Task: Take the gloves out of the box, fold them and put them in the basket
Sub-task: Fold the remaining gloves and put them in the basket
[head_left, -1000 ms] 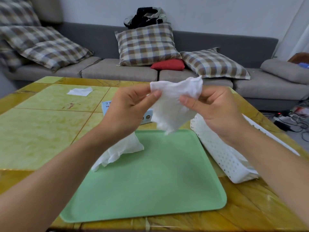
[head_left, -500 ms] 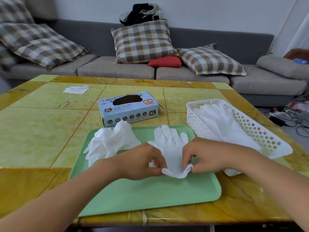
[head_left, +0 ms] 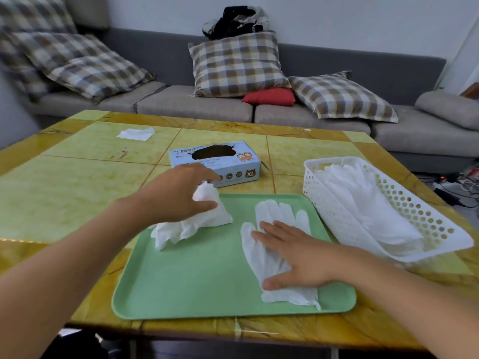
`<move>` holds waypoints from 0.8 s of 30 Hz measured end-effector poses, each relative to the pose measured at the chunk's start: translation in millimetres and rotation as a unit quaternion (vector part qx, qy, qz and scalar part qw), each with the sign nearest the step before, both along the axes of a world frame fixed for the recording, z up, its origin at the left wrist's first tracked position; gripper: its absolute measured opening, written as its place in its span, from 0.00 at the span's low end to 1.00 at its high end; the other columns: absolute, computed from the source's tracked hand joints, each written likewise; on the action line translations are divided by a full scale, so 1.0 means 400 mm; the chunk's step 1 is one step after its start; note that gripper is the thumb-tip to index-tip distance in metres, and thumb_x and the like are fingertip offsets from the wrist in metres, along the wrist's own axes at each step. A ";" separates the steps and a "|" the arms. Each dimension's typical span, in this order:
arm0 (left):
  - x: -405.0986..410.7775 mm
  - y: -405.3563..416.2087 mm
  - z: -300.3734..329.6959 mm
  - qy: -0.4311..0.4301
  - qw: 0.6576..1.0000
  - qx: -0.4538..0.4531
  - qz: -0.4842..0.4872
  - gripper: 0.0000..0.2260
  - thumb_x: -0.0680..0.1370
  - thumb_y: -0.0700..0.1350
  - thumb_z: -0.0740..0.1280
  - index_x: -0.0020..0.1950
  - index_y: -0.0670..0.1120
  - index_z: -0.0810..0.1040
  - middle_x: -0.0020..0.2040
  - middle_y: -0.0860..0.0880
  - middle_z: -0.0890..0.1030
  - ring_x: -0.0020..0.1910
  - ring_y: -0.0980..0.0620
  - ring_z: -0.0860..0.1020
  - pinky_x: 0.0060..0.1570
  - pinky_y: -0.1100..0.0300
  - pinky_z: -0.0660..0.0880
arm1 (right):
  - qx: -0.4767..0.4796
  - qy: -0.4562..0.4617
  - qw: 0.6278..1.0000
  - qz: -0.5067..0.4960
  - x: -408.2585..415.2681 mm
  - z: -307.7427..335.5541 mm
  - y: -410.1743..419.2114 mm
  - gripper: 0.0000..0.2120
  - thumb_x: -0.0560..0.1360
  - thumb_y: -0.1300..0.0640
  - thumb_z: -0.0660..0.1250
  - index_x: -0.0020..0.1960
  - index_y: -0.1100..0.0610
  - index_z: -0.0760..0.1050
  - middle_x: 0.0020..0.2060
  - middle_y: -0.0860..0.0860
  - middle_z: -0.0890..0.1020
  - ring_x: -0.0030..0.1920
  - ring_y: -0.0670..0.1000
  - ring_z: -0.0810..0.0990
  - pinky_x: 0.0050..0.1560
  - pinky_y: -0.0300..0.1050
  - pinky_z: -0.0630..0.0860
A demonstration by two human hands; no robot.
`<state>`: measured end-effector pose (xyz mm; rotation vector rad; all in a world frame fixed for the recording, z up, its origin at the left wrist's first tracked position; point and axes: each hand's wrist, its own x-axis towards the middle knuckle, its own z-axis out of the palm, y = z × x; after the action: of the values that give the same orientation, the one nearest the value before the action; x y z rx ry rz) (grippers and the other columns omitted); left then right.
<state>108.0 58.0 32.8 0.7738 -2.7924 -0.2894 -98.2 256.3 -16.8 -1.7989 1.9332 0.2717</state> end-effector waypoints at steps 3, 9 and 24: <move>0.085 -0.059 -0.031 -0.076 0.994 0.029 0.067 0.35 0.75 0.61 0.71 0.78 0.54 0.63 0.77 0.53 0.66 0.73 0.51 0.68 0.70 0.54 0.65 | -0.029 0.009 0.999 -0.008 0.018 0.023 -0.005 0.43 0.74 0.27 0.63 0.81 0.38 0.48 0.82 0.40 0.46 0.81 0.45 0.46 0.79 0.45 0.51; 0.087 -0.084 -0.049 -0.158 0.976 0.149 0.015 0.44 0.70 0.62 0.76 0.80 0.54 0.60 0.74 0.53 0.70 0.66 0.52 0.72 0.65 0.56 0.70 | -0.274 -0.048 0.960 -0.030 0.138 0.119 -0.161 0.17 0.78 0.44 0.70 0.66 0.46 0.79 0.57 0.42 0.83 0.54 0.44 0.79 0.57 0.47 0.77; 0.070 -0.118 -0.093 -0.187 0.978 0.085 -0.035 0.25 0.77 0.55 0.71 0.70 0.56 0.67 0.61 0.52 0.75 0.55 0.50 0.74 0.54 0.53 0.74 | -0.213 -0.187 0.951 -0.123 0.086 0.062 -0.198 0.20 0.67 0.63 0.81 0.54 0.50 0.79 0.35 0.52 0.84 0.31 0.42 0.78 0.37 0.38 0.76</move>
<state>135.8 11.0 -4.3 0.8453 -3.1873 -0.4408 -63.8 177.0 7.9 -1.6711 2.0016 -0.5731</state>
